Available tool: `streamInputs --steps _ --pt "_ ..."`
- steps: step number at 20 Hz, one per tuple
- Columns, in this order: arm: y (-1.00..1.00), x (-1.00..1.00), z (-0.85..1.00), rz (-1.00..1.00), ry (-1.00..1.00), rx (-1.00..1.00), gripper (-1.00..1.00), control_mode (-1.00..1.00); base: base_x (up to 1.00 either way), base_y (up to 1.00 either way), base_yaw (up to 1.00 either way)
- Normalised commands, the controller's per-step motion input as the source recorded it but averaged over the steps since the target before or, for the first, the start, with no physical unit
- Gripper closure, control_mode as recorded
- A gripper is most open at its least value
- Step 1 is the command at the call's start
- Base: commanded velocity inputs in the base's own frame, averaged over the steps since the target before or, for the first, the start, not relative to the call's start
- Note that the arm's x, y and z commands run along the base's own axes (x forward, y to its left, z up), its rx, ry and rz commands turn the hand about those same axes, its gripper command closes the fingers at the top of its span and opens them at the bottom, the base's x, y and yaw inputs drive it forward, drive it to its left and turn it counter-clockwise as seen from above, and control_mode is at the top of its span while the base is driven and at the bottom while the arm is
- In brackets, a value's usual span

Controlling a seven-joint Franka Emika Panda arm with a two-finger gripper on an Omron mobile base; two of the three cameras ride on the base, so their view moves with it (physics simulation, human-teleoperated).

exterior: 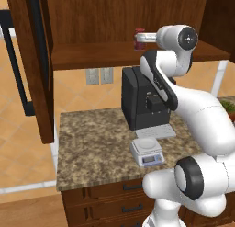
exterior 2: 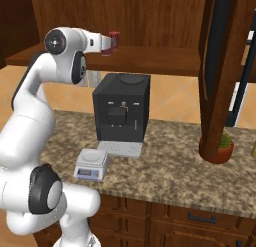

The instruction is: Pick the canned food and place it on the digital scale for weighing, and close the cabinet.

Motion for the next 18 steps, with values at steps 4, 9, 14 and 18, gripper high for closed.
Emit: streamInputs --steps 4,9,14,18 --pt "0.00 0.65 -0.24 0.00 0.06 0.06 -1.00 -1.00 0.00 0.00 0.00" --pt "0.00 0.57 -0.21 0.00 0.01 0.00 -1.00 -1.00 0.00 0.00 0.00" --pt "0.00 0.40 -0.06 0.00 0.00 0.00 -1.00 -1.00 0.00 0.00 0.00" --pt "0.00 0.39 -0.14 0.00 0.00 0.00 -1.00 -1.00 0.00 0.00 0.00"
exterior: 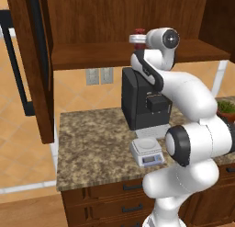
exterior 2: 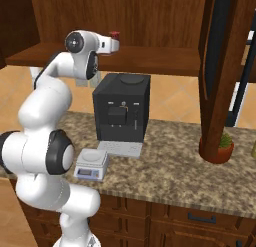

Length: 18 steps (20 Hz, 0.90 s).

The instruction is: Pick the canned food and place it on the digital scale for weighing, and close the cabinet.

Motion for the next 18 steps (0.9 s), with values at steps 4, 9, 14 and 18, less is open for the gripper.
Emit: streamInputs --steps 4,9,14,18 --pt "0.00 0.41 -0.18 0.00 0.00 0.00 -1.00 -1.00 0.00 0.00 0.00" --pt "0.01 0.42 -0.22 0.00 0.00 0.00 -1.00 -1.00 0.00 0.00 0.00" --pt "0.10 0.42 -0.13 0.00 0.00 -0.02 -1.00 -1.00 0.00 0.00 0.00" --pt "0.08 0.40 -0.06 0.00 0.00 -0.02 1.00 -1.00 0.00 0.00 0.00"
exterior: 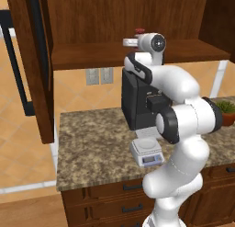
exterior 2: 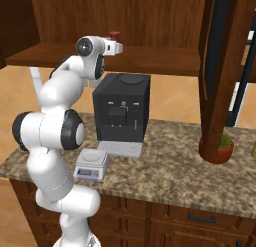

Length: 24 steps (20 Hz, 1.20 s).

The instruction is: Pick the canned food and place it on the digital scale for weighing, and close the cabinet.

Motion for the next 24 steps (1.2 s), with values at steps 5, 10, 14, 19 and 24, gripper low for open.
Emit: streamInputs --steps 5,10,14,19,24 --pt "0.00 0.40 0.00 0.00 0.04 0.00 1.00 -1.00 0.00 0.00 0.00" --pt "0.00 0.06 0.00 0.00 0.02 0.00 1.00 -1.00 0.00 0.00 0.00" --pt "0.00 -0.76 0.00 0.00 -0.25 0.03 1.00 -1.00 0.00 0.00 0.00" --pt "0.00 -1.00 0.01 0.00 -0.34 0.03 1.00 -1.00 0.00 0.00 0.00" --pt "0.00 -1.00 0.06 0.00 -0.28 0.06 1.00 -1.00 0.00 0.00 0.00"
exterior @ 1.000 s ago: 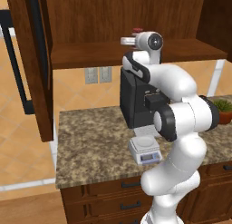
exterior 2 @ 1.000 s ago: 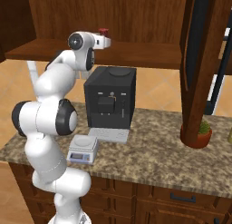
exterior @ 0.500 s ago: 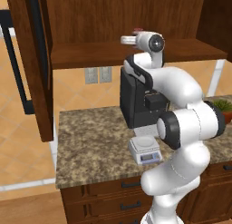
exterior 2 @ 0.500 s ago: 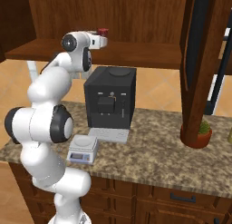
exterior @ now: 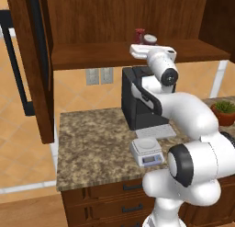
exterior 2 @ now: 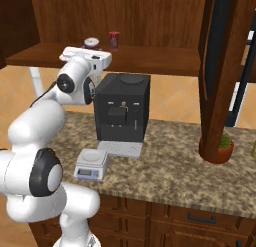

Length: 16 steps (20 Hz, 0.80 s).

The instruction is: Pick the canned food and place it on the digital scale for weighing, and close the cabinet.

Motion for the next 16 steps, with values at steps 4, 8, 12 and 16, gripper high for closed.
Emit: streamInputs --steps 4,8,12,16 --pt "0.00 -1.00 0.30 0.00 -0.08 0.03 1.00 -1.00 0.00 0.00 0.00" --pt "0.00 -1.00 0.40 0.00 0.00 0.00 1.00 -1.00 0.00 0.00 0.00" --pt "0.00 -1.00 0.24 0.10 0.01 0.00 1.00 -1.00 0.00 0.00 0.00" --pt "-0.20 -0.79 0.01 0.26 0.04 0.00 1.00 -1.00 0.00 0.00 0.00"
